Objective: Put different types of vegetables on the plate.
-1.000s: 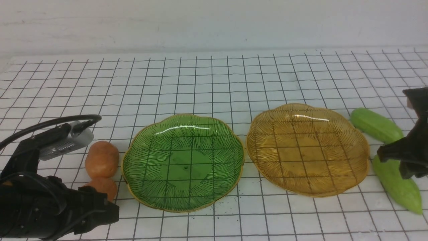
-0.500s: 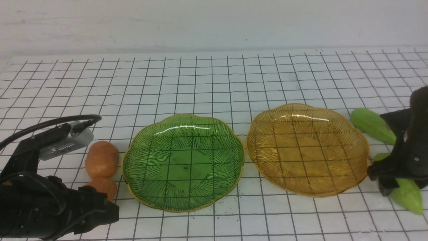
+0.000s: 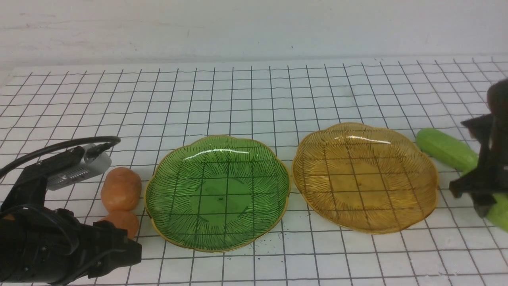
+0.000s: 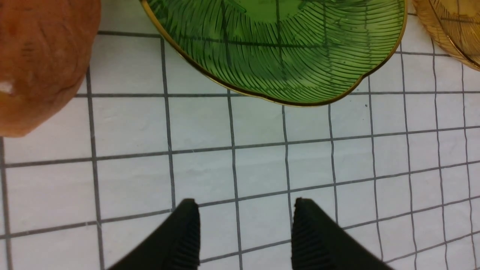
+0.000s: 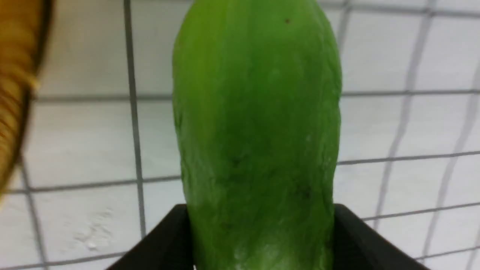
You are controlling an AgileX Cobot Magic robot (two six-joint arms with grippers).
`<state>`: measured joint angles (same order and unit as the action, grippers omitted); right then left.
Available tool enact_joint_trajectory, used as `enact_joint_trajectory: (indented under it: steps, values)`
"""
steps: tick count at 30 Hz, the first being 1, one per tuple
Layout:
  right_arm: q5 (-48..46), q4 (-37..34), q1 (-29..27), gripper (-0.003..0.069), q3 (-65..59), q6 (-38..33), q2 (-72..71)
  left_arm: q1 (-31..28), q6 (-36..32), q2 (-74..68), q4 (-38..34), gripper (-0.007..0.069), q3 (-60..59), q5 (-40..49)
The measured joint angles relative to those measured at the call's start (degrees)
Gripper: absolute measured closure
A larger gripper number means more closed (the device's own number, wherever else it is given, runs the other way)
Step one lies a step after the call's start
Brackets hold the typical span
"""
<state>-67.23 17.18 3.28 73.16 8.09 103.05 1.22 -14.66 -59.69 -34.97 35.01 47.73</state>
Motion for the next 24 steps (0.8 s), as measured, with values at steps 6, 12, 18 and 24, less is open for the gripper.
enact_joint_trajectory:
  steps: [6,12,18,24]
  values:
    - [-2.2,-8.5,0.0,0.0254,10.9,0.2,-1.1,0.0,0.0,0.0,0.0,0.0314,0.0,0.0]
    - [0.3,-26.6,0.3,0.0254,12.6,-4.5,-1.0,0.0,0.0,0.0,0.0,0.0314,0.0,0.0]
    - [6.9,-35.8,4.2,0.0254,12.7,-12.0,2.1,0.0,0.0,0.0,0.0,0.0314,0.0,0.0]
    - [7.9,-33.4,6.0,0.0254,12.7,-12.6,4.6,0.0,0.0,0.0,0.0,0.0314,0.0,0.0]
